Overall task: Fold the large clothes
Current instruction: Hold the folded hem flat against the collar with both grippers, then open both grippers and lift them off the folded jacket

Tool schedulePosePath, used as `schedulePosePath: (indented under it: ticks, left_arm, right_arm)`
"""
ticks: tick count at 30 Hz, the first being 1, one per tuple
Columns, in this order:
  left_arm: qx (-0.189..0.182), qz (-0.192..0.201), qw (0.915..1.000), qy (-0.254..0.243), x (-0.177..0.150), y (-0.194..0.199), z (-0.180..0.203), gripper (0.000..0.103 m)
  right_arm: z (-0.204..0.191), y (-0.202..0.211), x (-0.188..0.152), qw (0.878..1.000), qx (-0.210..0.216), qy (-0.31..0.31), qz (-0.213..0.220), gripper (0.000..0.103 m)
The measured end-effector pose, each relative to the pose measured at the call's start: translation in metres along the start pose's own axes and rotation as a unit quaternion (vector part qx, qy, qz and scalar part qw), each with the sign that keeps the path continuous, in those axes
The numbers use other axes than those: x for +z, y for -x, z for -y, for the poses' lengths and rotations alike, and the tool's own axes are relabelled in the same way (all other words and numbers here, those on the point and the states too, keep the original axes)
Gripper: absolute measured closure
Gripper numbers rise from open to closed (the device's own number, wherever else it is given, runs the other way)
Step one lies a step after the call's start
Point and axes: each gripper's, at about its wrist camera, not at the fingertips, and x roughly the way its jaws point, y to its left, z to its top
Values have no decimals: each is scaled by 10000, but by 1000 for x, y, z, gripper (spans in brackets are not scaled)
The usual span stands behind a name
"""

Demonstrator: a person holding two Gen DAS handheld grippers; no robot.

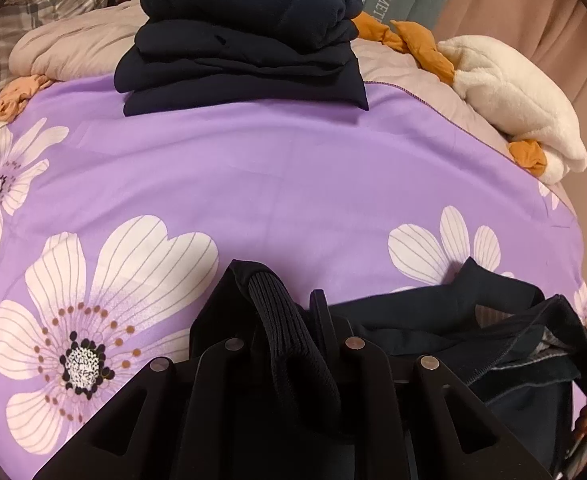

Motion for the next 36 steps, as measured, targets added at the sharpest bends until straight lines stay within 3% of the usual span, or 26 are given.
schedulePosePath:
  ticks: [3, 7, 13, 19, 21, 24, 25, 27, 28, 30, 36]
  left_arm:
    - [-31, 22, 10000, 34, 1, 5, -1, 83]
    - [-48, 44, 9999, 101, 5, 10, -4, 81]
    - [-191, 90, 9993, 318, 11, 18, -11, 78]
    - [-203, -252, 9994, 117, 21, 22, -7, 71]
    - [-237, -317, 9991, 162, 25, 25, -8, 64]
    - [-325, -337, 9985, 280, 31, 33, -15, 62]
    - [-229, -260, 9990, 279, 33, 37, -16, 57]
    - [455, 224, 9986, 176, 38, 54, -20, 24]
    - [617, 456, 9969, 162, 39, 64, -24, 23]
    - [592, 611, 9963, 131, 38, 74, -29, 23]
    - [878, 503, 9912, -851, 5, 75, -15, 23]
  right_arm:
    - [3, 3, 2, 9999, 32, -93, 34, 43]
    - [9, 17, 8, 9988, -220, -213, 370, 26]
    - [23, 34, 14, 9976, -253, -386, 512, 26]
    - [25, 45, 12, 9977, -258, -297, 553, 26]
    - [23, 46, 11, 9978, -277, -217, 561, 26]
    - [21, 49, 9, 9982, -250, -119, 539, 26]
    - [19, 50, 8, 9983, -239, -52, 531, 26]
    - [12, 52, 6, 9982, -249, 93, 544, 26]
    - [9, 54, 5, 9981, -243, 161, 552, 26]
    - [0, 56, 3, 9977, -190, 353, 549, 26]
    - [-34, 53, -17, 9907, -226, 1299, 327, 25]
